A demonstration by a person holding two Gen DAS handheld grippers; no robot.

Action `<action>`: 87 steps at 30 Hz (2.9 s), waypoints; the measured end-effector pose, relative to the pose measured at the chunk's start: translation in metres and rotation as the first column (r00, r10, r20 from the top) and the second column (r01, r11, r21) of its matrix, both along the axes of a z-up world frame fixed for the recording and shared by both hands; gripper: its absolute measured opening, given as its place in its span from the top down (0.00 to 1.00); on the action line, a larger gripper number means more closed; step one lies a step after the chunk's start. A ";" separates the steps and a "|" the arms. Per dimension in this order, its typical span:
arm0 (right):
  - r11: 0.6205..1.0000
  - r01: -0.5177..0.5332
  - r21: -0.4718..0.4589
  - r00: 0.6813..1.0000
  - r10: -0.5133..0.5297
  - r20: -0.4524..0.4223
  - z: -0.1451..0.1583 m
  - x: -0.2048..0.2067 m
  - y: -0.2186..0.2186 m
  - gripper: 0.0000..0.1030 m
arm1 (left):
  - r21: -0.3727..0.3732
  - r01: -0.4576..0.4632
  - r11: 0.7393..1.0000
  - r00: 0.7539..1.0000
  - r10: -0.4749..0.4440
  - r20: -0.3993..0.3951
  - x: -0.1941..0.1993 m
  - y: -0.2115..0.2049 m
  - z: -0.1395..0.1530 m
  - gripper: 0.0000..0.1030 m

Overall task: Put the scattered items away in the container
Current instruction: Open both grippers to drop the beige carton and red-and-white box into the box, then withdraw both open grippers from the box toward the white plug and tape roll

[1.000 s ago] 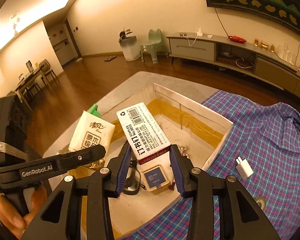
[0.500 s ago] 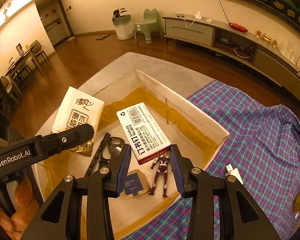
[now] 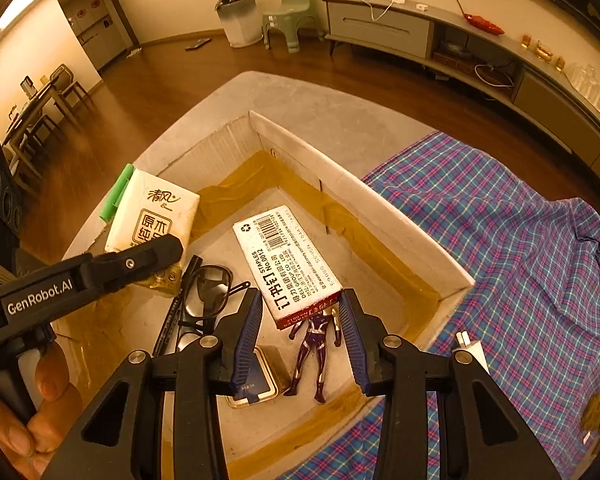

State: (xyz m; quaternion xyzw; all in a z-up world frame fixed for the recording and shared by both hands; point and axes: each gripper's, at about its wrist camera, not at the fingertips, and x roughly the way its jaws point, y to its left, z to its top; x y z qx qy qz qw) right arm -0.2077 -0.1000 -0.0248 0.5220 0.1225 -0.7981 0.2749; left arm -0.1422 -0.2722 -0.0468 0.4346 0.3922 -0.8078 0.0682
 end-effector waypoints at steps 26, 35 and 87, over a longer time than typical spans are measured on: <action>0.994 0.021 0.106 1.000 -0.022 0.017 -0.018 -0.024 -0.011 0.47 | -0.040 0.011 0.999 0.995 -0.007 0.099 -0.012 -0.007 -0.017 0.54; 0.997 0.067 0.043 0.997 -0.069 0.047 -0.008 -0.018 0.013 0.42 | -0.048 0.044 0.998 0.997 -0.041 0.068 -0.005 0.007 -0.004 0.53; 0.988 -0.077 -0.137 0.961 0.037 -0.274 0.026 0.190 0.095 0.23 | -0.434 0.254 0.864 0.946 -0.316 -0.077 0.105 0.144 0.050 0.48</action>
